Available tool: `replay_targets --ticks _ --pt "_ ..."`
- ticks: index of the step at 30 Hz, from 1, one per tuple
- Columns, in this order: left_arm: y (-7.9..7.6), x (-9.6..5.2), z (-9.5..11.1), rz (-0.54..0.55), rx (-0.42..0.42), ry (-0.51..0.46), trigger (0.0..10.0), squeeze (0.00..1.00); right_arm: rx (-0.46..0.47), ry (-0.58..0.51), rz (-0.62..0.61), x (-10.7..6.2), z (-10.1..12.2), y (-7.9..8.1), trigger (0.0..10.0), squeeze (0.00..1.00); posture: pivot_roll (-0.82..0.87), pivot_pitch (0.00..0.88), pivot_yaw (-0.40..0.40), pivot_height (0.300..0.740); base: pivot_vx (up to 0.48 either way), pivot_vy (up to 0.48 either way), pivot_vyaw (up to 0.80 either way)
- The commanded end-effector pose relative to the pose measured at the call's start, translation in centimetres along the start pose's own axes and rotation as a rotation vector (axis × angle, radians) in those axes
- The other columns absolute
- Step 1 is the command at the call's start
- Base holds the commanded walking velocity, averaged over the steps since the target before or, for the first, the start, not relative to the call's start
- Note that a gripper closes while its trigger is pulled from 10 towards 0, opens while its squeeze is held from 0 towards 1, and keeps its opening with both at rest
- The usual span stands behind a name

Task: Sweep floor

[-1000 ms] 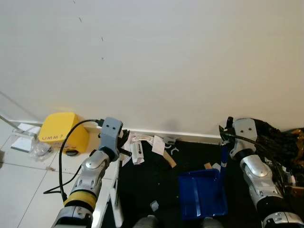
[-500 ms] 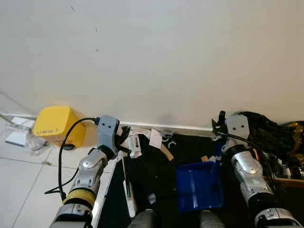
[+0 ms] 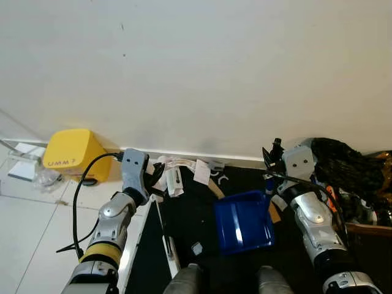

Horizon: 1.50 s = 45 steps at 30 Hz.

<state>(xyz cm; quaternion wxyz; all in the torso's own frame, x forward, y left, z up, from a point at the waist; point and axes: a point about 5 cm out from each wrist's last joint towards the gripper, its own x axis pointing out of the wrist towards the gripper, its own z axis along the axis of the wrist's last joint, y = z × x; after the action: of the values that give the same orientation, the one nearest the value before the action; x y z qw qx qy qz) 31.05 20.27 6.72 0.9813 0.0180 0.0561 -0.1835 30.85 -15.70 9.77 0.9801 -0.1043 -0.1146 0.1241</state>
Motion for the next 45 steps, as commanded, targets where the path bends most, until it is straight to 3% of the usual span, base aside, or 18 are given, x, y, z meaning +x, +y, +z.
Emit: replay_targets --ticks 1,4,5,8,14,24,30,38,45 --pt "1.1 -0.7 -0.2 0.022 0.025 0.017 10.0 0.0 0.023 -0.051 0.016 0.2 0.9 0.8 10.0 0.0 0.14 0.222 0.119 0.74 0.0 0.0 0.0" --pt "1.2 -0.7 -0.2 0.023 0.024 0.02 10.0 0.0 0.013 -0.032 0.04 0.0 0.5 1.4 10.0 0.0 0.14 0.22 0.113 0.74 0.0 0.0 0.0" --pt "1.2 -0.7 -0.3 0.035 0.022 0.024 10.0 0.0 -0.018 0.043 0.104 -0.9 -1.2 2.7 10.0 0.0 0.14 0.214 0.108 0.74 0.0 0.0 0.0" --pt "1.1 -0.5 -0.3 0.04 0.014 0.019 10.0 0.0 -0.026 0.094 0.161 -1.9 -2.2 3.2 10.0 0.0 0.14 0.216 0.108 0.74 0.0 0.0 0.0" --pt "0.7 -0.2 -0.4 0.029 0.012 0.022 10.0 0.0 0.054 0.067 0.148 -2.0 -1.0 2.0 10.0 0.0 0.12 0.199 0.11 0.74 0.0 0.0 0.0" --pt "0.6 0.5 0.0 0.028 0.008 0.004 10.0 0.0 0.013 0.092 0.161 -2.4 -1.5 1.6 10.0 0.0 0.1 0.167 0.113 0.74 0.0 0.0 0.0" --pt "0.2 1.1 0.6 0.011 -0.002 -0.02 10.0 0.0 -0.145 0.114 0.076 -2.4 -2.1 1.0 10.0 0.0 0.1 0.174 0.113 0.74 0.0 0.0 0.0" --pt "-0.3 1.2 0.5 -0.035 -0.053 -0.037 10.0 0.0 -0.07 0.166 0.079 -2.7 -3.1 1.9 10.0 0.0 0.11 0.18 0.106 0.74 0.0 0.0 0.0" --pt "-2.5 2.6 0.7 -0.129 -0.168 -0.067 10.0 0.0 -0.033 0.157 0.08 -1.7 -2.8 3.1 10.0 0.0 0.09 0.175 0.098 0.74 0.0 0.0 0.0"
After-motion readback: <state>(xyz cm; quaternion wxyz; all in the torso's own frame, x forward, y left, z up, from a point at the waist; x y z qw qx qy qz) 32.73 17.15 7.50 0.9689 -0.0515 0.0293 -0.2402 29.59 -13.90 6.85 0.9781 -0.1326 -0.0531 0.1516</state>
